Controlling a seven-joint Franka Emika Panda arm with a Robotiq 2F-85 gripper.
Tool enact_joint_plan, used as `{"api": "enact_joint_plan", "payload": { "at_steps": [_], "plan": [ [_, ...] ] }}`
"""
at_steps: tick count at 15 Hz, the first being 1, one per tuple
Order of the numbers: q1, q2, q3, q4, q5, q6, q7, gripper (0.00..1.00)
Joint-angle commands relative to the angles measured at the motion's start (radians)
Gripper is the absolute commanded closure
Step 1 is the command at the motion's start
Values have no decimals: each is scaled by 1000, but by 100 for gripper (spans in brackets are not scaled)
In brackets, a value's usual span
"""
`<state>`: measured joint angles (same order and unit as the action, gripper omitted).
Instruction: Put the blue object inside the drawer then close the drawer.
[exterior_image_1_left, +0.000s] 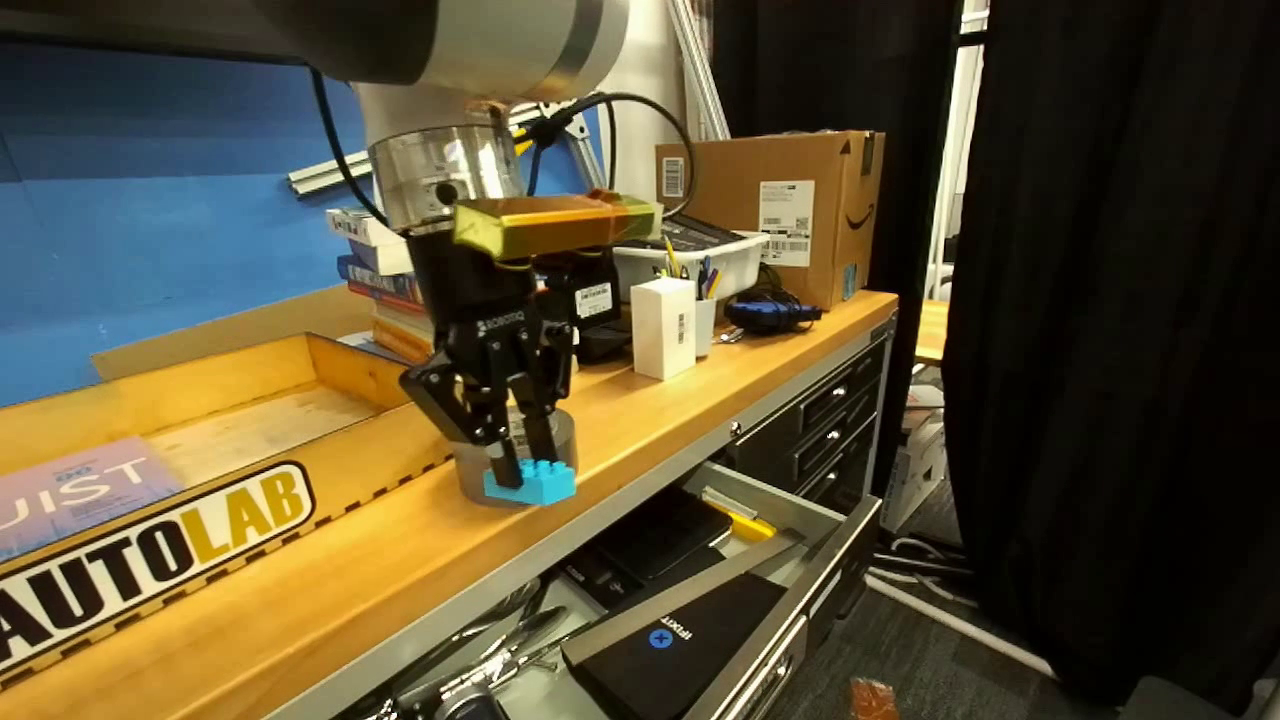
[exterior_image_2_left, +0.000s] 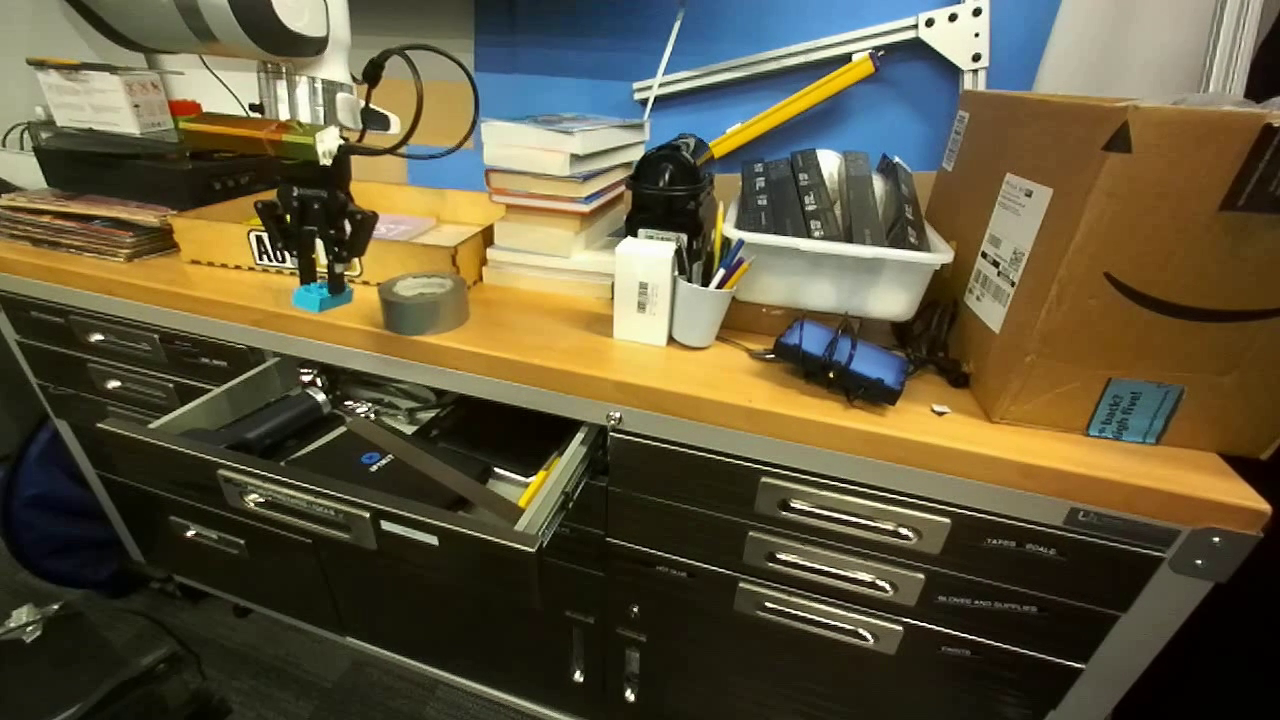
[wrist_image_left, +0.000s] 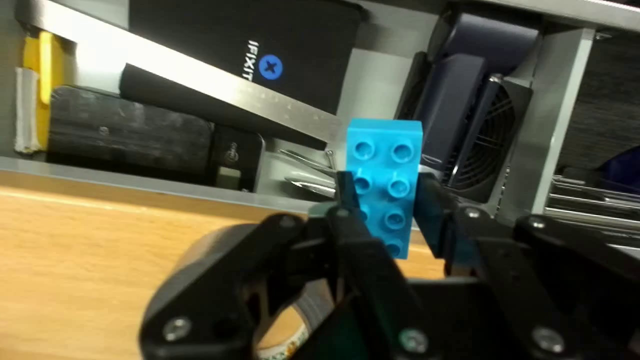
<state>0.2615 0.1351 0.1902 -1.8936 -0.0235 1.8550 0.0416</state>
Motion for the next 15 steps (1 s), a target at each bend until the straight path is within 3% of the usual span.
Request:
{"api": "enact_joint_plan", "payload": {
  "at_steps": [1, 4, 7, 9, 14, 15],
  "plan": [
    [-47, -105, -38, -182, -121, 143, 76, 83],
    [-93, -107, -76, -275, -206, 234, 142, 84],
    [-149, -98, -111, -328, -176, 196, 27, 84],
    [-172, -86, -131, -357, -206, 237, 71, 84],
    [-212, -50, -149, -389, -96, 363, 28, 82],
    [-215, -46, -150, -393, -76, 383, 30, 41]
  ]
}}
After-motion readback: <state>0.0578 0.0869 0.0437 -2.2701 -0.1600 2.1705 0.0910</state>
